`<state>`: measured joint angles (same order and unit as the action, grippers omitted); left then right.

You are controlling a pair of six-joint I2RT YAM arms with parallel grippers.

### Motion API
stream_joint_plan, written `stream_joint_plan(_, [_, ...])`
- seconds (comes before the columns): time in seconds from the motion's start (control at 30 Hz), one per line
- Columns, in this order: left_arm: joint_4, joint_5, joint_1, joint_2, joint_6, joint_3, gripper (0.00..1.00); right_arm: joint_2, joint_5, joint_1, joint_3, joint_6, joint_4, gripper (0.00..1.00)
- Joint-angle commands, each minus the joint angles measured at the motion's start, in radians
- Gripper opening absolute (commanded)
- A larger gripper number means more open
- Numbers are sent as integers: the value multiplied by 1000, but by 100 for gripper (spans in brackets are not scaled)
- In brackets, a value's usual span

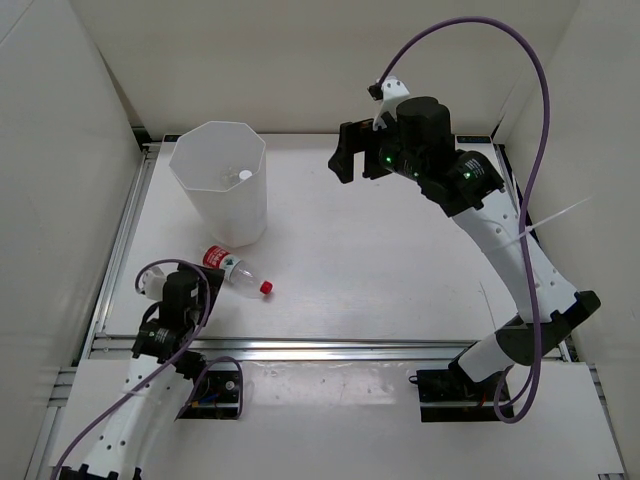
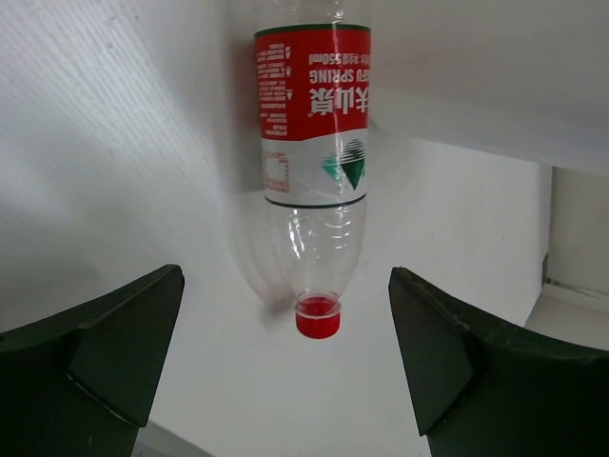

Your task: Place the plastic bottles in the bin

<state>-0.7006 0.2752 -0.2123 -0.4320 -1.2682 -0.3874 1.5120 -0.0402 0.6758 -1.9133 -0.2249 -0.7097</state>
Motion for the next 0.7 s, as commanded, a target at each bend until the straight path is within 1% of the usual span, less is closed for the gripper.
stream_joint_plan(0.0, [133, -4, -1, -11, -5, 39, 100, -13, 5, -2, -9, 10, -14, 100])
stream_joint_plan(0.17, [254, -33, 8, -2, -14, 169, 100, -59, 5, -2, 0, 10, -45, 100])
stream_joint_plan(0.27, [285, -33, 19, 45, -23, 238, 100, -84, 5, -2, 20, 10, -54, 100])
stream_joint_plan(0.33, [297, -42, 19, 59, -63, 275, 100, -94, -15, -2, 20, 10, -63, 100])
stream_joint_plan(0.47, [340, -21, 19, 68, -72, 307, 100, -116, -15, -2, 30, 21, -85, 100])
stream_joint_plan(0.67, [455, -31, 19, -14, -72, 344, 100, -134, -36, -2, 20, 39, -139, 100])
